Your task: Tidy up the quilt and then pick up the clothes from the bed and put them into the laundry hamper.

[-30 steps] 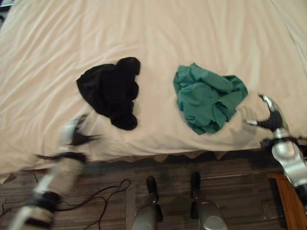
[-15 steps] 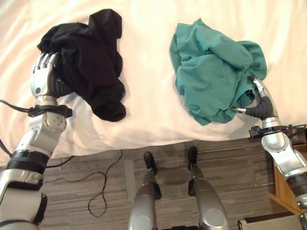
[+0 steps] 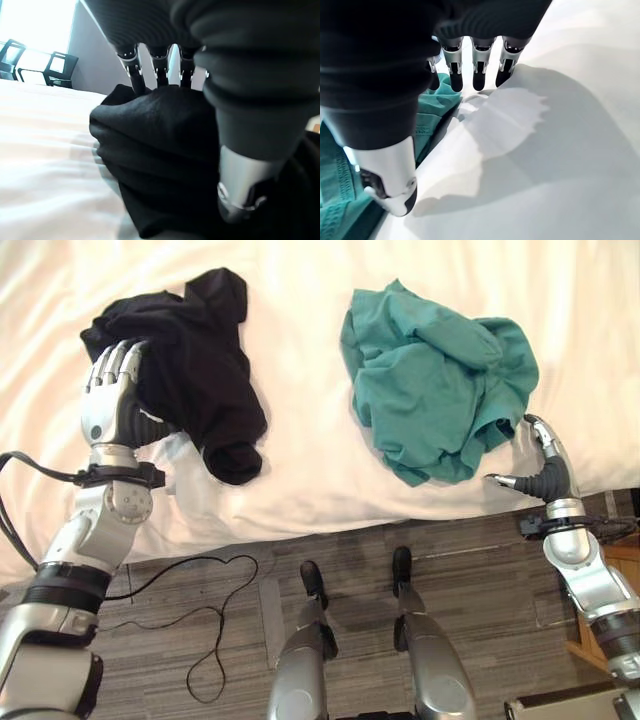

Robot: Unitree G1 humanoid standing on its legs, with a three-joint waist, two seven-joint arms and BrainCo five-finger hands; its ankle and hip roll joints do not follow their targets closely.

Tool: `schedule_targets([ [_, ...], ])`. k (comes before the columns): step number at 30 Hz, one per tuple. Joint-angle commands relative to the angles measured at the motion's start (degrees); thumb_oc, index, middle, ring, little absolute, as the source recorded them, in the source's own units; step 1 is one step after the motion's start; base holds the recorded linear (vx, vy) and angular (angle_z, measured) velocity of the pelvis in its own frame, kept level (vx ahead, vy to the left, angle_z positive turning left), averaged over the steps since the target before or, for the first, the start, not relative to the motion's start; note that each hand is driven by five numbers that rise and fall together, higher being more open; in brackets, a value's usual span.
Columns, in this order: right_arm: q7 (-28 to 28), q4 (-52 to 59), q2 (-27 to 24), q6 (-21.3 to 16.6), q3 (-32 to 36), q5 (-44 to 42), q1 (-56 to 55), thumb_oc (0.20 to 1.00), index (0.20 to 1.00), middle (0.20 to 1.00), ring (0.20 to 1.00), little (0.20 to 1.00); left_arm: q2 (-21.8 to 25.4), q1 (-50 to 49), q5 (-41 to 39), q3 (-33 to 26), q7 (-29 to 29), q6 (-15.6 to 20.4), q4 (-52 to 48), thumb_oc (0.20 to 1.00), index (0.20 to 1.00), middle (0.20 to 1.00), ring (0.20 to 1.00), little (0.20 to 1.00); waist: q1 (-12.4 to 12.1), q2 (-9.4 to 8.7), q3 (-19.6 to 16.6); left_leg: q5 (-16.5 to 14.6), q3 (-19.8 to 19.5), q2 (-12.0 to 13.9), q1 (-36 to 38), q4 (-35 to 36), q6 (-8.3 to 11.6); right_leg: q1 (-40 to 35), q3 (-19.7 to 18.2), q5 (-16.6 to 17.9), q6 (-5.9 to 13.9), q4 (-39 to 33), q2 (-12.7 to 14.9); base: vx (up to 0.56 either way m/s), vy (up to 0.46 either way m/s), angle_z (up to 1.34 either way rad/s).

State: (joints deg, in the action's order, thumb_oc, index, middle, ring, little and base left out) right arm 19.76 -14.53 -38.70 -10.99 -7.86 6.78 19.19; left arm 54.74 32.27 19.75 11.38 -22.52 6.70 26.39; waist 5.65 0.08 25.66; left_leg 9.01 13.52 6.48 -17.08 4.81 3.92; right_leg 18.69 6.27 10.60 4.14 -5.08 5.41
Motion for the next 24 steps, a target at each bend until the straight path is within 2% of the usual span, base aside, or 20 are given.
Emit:
schedule_targets([
  [1, 0.8, 0.8, -0.4, -1.7, 0.4, 0.7, 4.3, 1.0, 1.0, 1.0, 1.0, 1.0, 0.4, 11.3, 3.5, 4.3, -1.0, -1.8, 8.1, 1.0, 1.0, 1.0, 1.0, 1.0, 2.1, -0.47, -0.7, -3.8, -0.8, 0.4, 0.3, 0.2, 2.32, 2.3, -1.2, -7.9, 4.46, 5.8, 2.5, -0.04, 0.0, 0.02],
  [2, 0.7, 1.5, -0.6, -2.1, 0.2, 0.1, 4.8, 1.0, 1.0, 1.0, 1.0, 1.0, 1.1, 14.0, 4.3, 6.3, -1.3, -2.3, 9.9, 1.0, 1.0, 1.0, 1.0, 1.0, 2.5, -0.74, -0.5, -3.8, -0.6, 0.6, -0.1, 0.2, 2.48, 2.7, -1.3, -7.8, 4.59, 5.8, 2.4, -0.03, -0.011, -0.04],
  [3, 0.5, 2.3, -0.6, -2.6, 0.4, -0.8, 5.0, 1.0, 1.0, 1.0, 1.0, 1.0, 1.9, 16.8, 4.9, 8.3, -1.4, -2.9, 11.7, 0.915, 0.915, 0.915, 0.915, 0.915, 2.6, -1.12, -0.6, -3.6, -0.5, 0.8, -0.9, 0.2, 2.59, 3.5, -1.2, -7.4, 4.73, 5.6, 2.2, 0.0, -0.014, -0.06],
  [4, 0.5, 2.3, -0.6, -2.6, 0.4, -0.8, 4.9, 1.0, 1.0, 1.0, 1.0, 1.0, 1.9, 16.9, 4.8, 8.4, -1.4, -2.9, 11.7, 0.68, 0.68, 0.68, 0.68, 0.68, 2.5, -1.14, -0.6, -3.6, -0.5, 0.8, -0.9, 0.2, 2.59, 3.5, -1.2, -7.4, 4.73, 5.6, 2.2, -0.02, -0.036, -0.06],
  [5, -0.1, 4.0, -0.8, -3.3, 0.4, -1.9, 4.5, 1.0, 1.0, 1.0, 1.0, 1.0, 4.2, 20.3, 6.8, 10.8, -1.4, -3.8, 12.3, 0.332, 0.332, 0.332, 0.332, 0.332, 3.1, -1.55, -0.7, -3.3, -0.3, 1.0, -2.3, 0.2, 2.77, 4.5, -1.1, -6.7, 5.01, 4.9, 1.8, -0.02, -0.041, -0.03],
  [7, -1.1, 5.5, -0.9, -3.9, 0.6, -2.2, 3.1, 1.0, 1.0, 1.0, 1.0, 1.0, 6.4, 22.3, 8.6, 12.3, -0.8, -4.4, 12.4, 0.2, 0.2, 0.2, 0.2, 0.2, 3.5, -1.75, -1.1, -3.0, -0.1, 1.5, -3.5, 0.2, 3.04, 5.2, -0.7, -6.4, 5.25, 4.2, 1.7, -0.02, -0.041, -0.01],
  [13, -2.9, 5.8, 0.0, -4.1, 1.0, -1.6, 0.6, 1.0, 1.0, 1.0, 1.0, 1.0, 9.0, 21.6, 10.0, 12.5, 0.4, -3.3, 9.2, 0.2, 0.2, 0.2, 0.2, 0.2, 3.3, -1.68, -3.2, -3.2, -0.4, 2.1, -3.8, 0.2, 3.31, 4.8, -0.1, -6.4, 5.2, 3.0, 1.4, 0.03, -0.014, -0.03],
  [18, -3.0, 6.6, 0.1, -3.8, 0.1, 0.0, -0.3, 1.0, 1.0, 1.0, 1.0, 1.0, 8.1, 12.3, 7.2, 5.6, 0.5, -0.5, 1.0, 0.2, 0.2, 0.2, 0.2, 0.2, 2.0, -1.42, -4.7, -3.8, -0.7, 2.2, -0.5, 0.2, 3.39, 1.2, 0.4, -7.6, 4.72, 2.8, 1.3, 0.07, -0.02, -0.02],
  [19, -3.1, 7.2, 0.0, -3.4, -0.3, 1.2, -1.0, 1.0, 1.0, 1.0, 1.0, 1.0, 6.2, 5.3, 4.6, 1.4, 0.2, 1.3, -2.9, 0.2, 0.2, 0.2, 0.2, 0.2, 1.1, -1.38, -5.9, -4.1, -0.8, 2.2, 1.2, 0.2, 3.37, -0.8, 0.6, -8.2, 4.46, 2.8, 1.2, 0.06, -0.016, -0.04],
  [20, -3.1, 7.3, -0.1, -3.4, -0.5, 1.2, -1.0, 1.0, 1.0, 1.0, 1.0, 1.0, 6.2, 4.4, 4.7, 0.6, 0.3, 1.3, -3.3, 0.2, 0.2, 0.2, 0.2, 0.2, 1.3, -1.31, -5.9, -3.9, -0.8, 2.2, 1.2, 0.2, 3.33, -0.8, 0.6, -7.9, 4.39, 2.8, 1.2, 0.16, -0.027, -0.06],
  [21, -3.3, 8.2, -0.5, -2.9, -1.0, 3.1, -1.9, 1.0, 1.0, 1.0, 1.0, 1.0, 3.3, -5.2, 2.7, -5.0, 0.8, 3.0, -8.2, 0.2, 0.2, 0.2, 0.2, 0.2, 0.7, -1.11, -7.2, -4.4, -0.9, 2.0, 3.3, 0.2, 3.26, -3.1, 1.0, -8.5, 4.13, 2.6, 1.1, 0.12, -0.02, -0.02],
  [22, -3.5, 8.8, -0.8, -2.6, -0.9, 4.2, -2.4, 1.0, 1.0, 1.0, 1.0, 1.0, 1.5, -9.9, 1.8, -7.4, 1.5, 4.1, -10.6, 0.2, 0.2, 0.2, 0.2, 0.2, 0.4, -1.02, -8.0, -4.7, -0.9, 1.9, 4.2, 0.2, 3.26, -4.4, 1.2, -8.8, 4.06, 2.4, 1.1, 0.14, -0.018, 0.04],
  [23, -3.5, 8.8, -0.9, -2.5, -1.1, 4.2, -2.3, 1.0, 1.0, 1.0, 1.0, 1.0, 1.5, -10.2, 1.8, -7.7, 1.5, 4.0, -10.8, 0.2, 0.2, 0.2, 0.2, 0.2, 0.5, -1.0, -8.0, -4.6, -1.0, 1.9, 4.1, 0.2, 3.26, -4.4, 1.3, -8.7, 4.06, 2.4, 1.1, 0.12, -0.026, 0.14],
  [24, -3.6, 8.9, -0.9, -1.8, -0.9, 5.7, -2.9, 1.0, 1.0, 1.0, 1.0, 1.0, -2.9, -17.8, -0.7, -11.0, 2.4, 5.8, -12.9, 0.2, 0.2, 0.2, 0.2, 0.2, -0.3, -0.99, -9.2, -5.1, -1.3, 1.6, 5.9, 0.2, 3.21, -6.5, 1.7, -9.2, 3.9, 2.2, 1.0, 0.14, -0.027, 0.19],
])
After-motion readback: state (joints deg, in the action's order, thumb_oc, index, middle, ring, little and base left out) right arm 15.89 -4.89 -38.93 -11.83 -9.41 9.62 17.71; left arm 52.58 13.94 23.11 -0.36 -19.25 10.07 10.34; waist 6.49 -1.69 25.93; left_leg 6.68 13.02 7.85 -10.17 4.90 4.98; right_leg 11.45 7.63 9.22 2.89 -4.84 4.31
